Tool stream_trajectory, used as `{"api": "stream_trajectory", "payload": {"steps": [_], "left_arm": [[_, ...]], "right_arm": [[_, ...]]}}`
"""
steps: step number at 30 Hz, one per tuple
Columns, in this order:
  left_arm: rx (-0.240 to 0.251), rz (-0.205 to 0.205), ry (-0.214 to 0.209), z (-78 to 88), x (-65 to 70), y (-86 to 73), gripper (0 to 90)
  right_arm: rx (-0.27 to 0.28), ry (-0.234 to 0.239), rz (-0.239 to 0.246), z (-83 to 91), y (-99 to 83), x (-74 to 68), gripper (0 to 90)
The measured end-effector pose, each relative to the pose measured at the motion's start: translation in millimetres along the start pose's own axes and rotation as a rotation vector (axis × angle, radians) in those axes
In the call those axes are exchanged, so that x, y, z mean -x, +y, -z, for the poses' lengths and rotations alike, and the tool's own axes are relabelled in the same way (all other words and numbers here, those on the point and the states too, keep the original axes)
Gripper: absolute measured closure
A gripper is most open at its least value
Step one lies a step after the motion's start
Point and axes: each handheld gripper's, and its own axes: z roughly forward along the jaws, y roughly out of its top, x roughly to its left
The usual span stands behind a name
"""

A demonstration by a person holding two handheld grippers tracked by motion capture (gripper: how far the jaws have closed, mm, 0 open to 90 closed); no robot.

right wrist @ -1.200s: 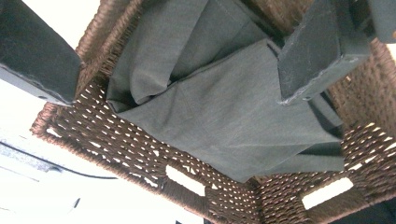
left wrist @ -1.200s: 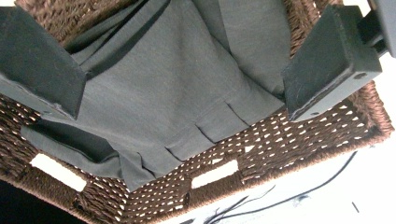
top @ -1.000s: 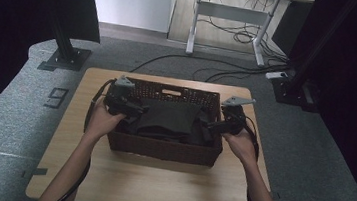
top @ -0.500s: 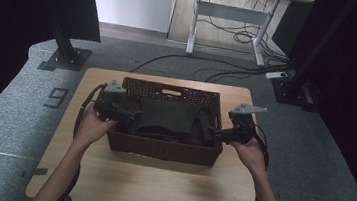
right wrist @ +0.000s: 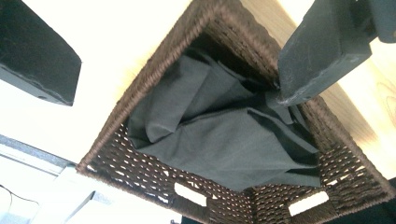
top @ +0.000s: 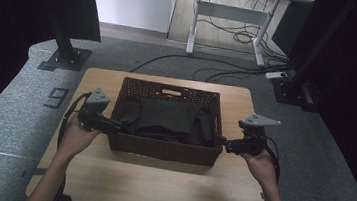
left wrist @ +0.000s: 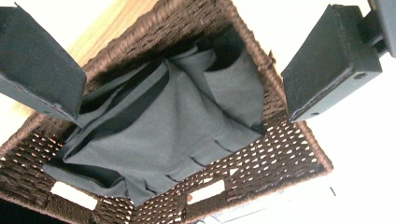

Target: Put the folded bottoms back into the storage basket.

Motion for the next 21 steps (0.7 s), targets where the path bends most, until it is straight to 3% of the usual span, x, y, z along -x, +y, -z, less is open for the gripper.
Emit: {"api": "stream_trajectory", "payload": {"steps": [11,21], "left_arm": [[0.013,0.027,0.008,11.0,-3.0,-26.1,0.0],[0.008,0.045,0.003,10.4,-0.8,-48.3,0.0]], "right_arm": [[-0.008,-0.008,-0.017,10.6,-24.5,5.5,0.0],[-0.026,0.003,0.002,9.6,-45.0,1.3,0.0]]}}
